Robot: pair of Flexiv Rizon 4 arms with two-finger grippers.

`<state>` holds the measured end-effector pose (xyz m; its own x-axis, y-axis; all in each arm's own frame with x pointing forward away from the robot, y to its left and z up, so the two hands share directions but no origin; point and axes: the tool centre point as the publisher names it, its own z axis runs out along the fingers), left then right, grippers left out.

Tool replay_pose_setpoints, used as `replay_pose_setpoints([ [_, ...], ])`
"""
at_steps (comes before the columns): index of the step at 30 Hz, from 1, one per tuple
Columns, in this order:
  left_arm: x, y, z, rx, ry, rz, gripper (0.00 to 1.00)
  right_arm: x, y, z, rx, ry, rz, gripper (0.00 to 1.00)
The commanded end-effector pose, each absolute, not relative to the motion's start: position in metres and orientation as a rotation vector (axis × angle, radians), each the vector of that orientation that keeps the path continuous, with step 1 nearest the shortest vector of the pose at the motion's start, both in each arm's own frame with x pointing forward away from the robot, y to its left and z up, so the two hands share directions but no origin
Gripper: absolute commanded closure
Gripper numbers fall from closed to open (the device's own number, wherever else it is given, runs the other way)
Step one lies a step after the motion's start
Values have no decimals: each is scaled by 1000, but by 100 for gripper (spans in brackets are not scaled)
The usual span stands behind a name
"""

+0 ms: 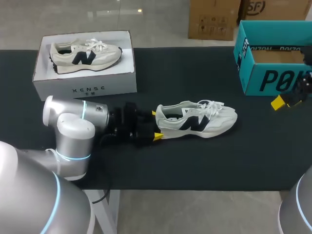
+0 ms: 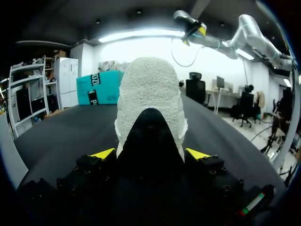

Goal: Take the shoe out of the shoebox, open the shoe tongue, remove and reinsert the insole, then place the shoe into the shoebox

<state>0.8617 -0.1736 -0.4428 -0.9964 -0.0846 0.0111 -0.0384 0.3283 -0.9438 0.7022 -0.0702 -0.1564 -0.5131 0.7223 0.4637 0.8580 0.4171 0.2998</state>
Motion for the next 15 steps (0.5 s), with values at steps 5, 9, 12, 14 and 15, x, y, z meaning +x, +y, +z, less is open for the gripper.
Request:
replay_pose_setpoints([
  [5, 862, -176, -447, -114, 2533, -1791, 100, 690, -5, -135, -1643, -2553, -509, 0],
  [9, 862, -176, -447, -114, 2533, -1791, 100, 684, 16, -135, -1717, -2566, -458, 0],
  [12, 862, -176, -447, -114, 2533, -1791, 100, 683, 30, -135, -1753, -2577, -421, 0],
  [14, 862, -176, -447, -114, 2533, -1791, 100, 683, 38, -136, -1757, -2571, -414, 0],
  [15, 862, -176, -447, -114, 2533, -1791, 100, 684, 42, -136, -1767, -2574, -398, 0],
])
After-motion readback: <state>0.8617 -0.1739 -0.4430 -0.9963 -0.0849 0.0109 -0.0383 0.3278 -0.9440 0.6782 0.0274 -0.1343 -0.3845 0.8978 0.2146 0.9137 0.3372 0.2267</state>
